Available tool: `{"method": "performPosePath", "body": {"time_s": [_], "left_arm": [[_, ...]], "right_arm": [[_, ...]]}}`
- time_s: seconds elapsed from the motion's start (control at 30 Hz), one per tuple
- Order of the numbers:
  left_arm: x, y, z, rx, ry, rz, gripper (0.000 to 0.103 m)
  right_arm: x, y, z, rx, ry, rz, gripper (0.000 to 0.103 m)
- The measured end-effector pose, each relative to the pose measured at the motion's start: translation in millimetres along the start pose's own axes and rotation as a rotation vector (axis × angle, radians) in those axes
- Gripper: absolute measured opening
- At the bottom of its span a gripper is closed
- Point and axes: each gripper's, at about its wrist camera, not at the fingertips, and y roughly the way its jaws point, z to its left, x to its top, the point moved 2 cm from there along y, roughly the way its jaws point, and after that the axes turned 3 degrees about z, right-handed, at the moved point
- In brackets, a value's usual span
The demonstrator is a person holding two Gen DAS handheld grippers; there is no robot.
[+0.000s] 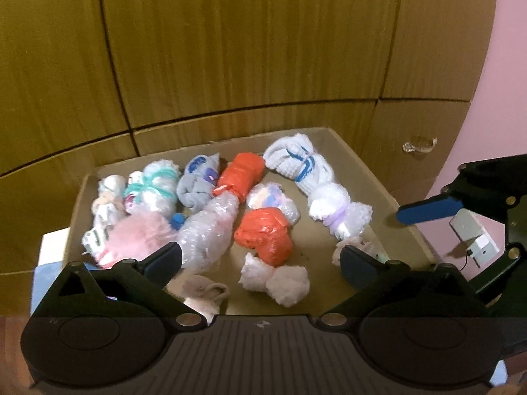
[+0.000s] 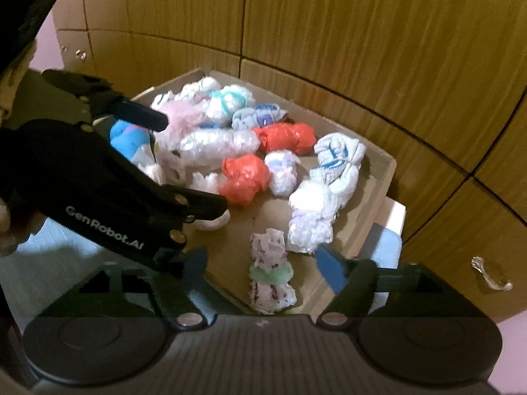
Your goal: Organize objects
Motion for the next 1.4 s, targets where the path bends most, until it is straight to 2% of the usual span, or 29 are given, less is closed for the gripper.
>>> {"method": "performPosePath", "body": {"time_s": [0.07,0.2,0.4,0.5,0.67,0.87,1.03,1.2,1.4], "left_arm": [[-0.7,-7.8,3.8,0.003,-0.015,-0.005,0.103],[-3.9,-26.4,10.9,0.017,-0.040,-0.024,0.103],[-12.0,-54.7,15.9,0.035,-0.060,-0.060,0.103],[-17.6,-65.9,20.2,0.073,-0.070,-0.085,0.103],[-27.2,-77.2,32.1,0.142,-0.088,-0.095,0.103],[-38.3,-83.6,40.6,0.236,-0.085,-0.069,0.103],[-45.5,-89.7,49.6,0.208,-0.143,-0.044,0.103],[-50.5,-94.6,52.4,0.207,-0.137,-0.018,0.103],[-53.9,-98.0,51.9,0.213,-0.123,-0.028,0.103]], "right_arm": [[1.7,-5.4,3.3,-0.014,0.011,-0.007,0.080],[2.0,-14.2,12.7,-0.041,0.032,-0.014,0.089],[-3.0,-18.9,28.8,-0.063,0.102,-0.006,0.092],[-7.6,-18.7,40.4,-0.075,0.143,-0.006,0.094],[-12.7,-16.7,58.0,-0.048,0.199,-0.007,0.094],[-11.1,-15.1,70.0,-0.030,0.255,-0.019,0.095],[-11.5,-14.4,78.5,-0.028,0.271,-0.020,0.096],[-13.1,-14.3,80.5,-0.024,0.278,-0.021,0.097],[-12.2,-12.5,86.1,-0.028,0.278,-0.016,0.098]]}}
